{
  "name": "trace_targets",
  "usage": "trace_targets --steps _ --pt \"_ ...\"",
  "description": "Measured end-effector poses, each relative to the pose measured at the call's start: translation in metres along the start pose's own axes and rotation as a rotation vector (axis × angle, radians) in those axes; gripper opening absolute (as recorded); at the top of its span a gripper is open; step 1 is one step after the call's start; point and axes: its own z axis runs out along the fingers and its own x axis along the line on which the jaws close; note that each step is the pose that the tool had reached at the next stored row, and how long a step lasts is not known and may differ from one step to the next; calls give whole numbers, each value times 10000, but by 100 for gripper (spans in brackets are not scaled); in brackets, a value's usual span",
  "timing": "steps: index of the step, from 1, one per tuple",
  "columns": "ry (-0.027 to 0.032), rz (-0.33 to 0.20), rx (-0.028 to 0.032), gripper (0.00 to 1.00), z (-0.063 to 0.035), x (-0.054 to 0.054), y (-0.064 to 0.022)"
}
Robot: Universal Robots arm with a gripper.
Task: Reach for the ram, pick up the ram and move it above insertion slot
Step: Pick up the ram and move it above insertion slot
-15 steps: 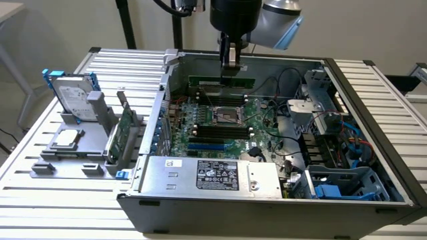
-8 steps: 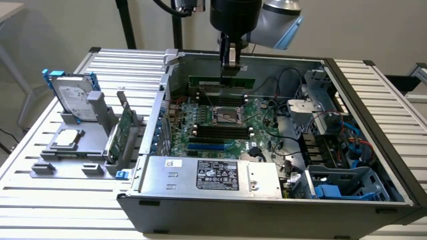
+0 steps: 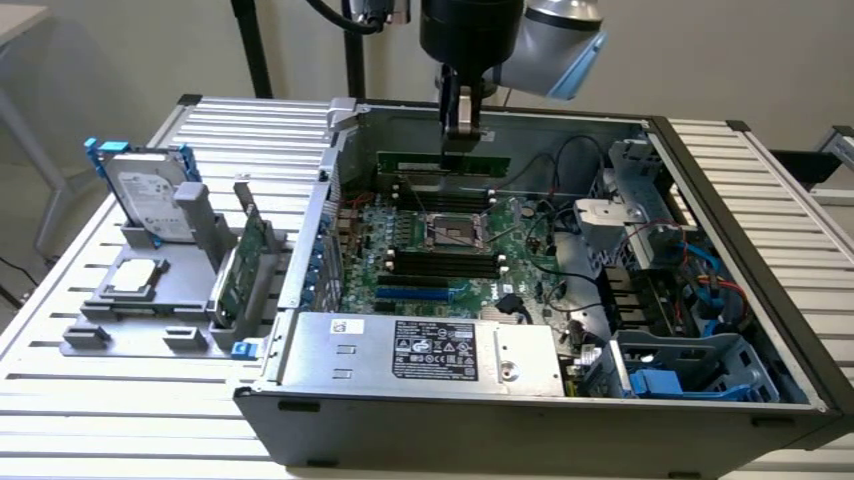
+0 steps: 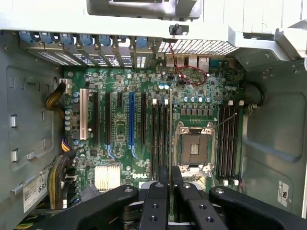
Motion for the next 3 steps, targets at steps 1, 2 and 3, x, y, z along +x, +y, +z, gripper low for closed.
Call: trace_targets --steps 1,2,3 --pt "0 0 0 14 0 0 0" --pt "0 0 0 14 0 0 0" --pt "0 0 0 14 0 0 0"
